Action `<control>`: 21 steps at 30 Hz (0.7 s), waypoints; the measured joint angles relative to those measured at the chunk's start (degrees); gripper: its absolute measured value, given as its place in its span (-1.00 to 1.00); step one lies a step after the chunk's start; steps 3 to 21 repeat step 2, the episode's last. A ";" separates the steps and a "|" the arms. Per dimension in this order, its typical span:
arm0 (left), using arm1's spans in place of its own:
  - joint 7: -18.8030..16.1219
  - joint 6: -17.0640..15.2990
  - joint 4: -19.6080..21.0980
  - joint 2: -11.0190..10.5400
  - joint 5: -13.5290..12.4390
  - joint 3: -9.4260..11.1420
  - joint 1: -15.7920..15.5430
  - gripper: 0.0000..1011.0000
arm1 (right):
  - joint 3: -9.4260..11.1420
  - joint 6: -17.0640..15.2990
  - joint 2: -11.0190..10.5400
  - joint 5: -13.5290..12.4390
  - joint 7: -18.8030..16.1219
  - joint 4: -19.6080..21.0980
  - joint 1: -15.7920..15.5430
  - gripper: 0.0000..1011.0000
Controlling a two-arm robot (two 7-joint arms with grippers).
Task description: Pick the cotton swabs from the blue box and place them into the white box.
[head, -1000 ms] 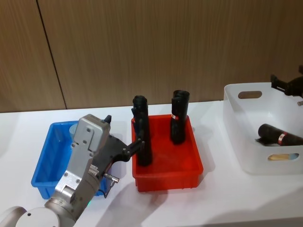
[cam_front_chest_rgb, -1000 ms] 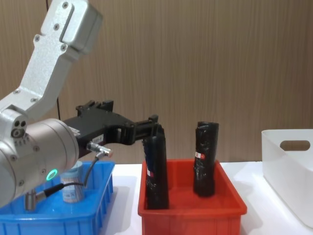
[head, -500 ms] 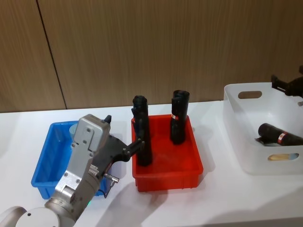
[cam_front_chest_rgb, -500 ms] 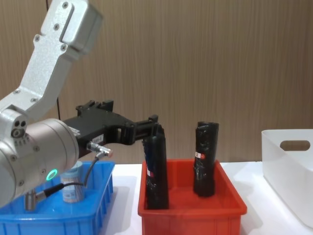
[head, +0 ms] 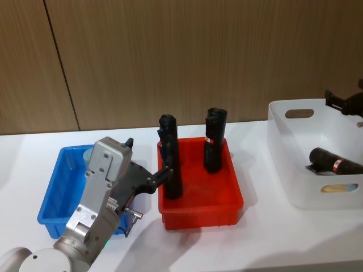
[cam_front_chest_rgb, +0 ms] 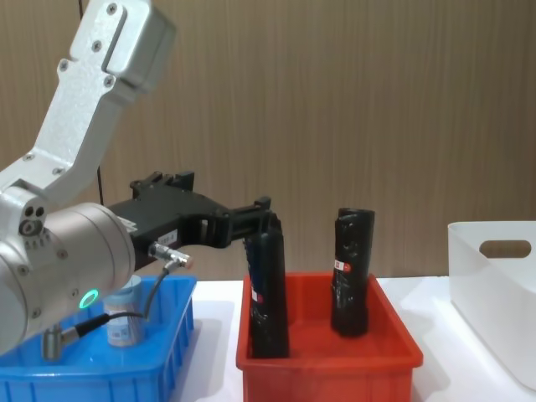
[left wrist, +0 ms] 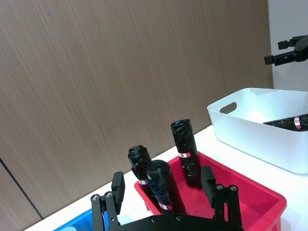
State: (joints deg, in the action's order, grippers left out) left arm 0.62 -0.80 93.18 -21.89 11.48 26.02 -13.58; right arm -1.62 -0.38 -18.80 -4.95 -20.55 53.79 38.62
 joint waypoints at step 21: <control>0.00 0.00 0.00 0.00 0.00 0.00 0.00 0.99 | 0.00 0.00 0.00 0.00 0.00 0.00 0.00 0.98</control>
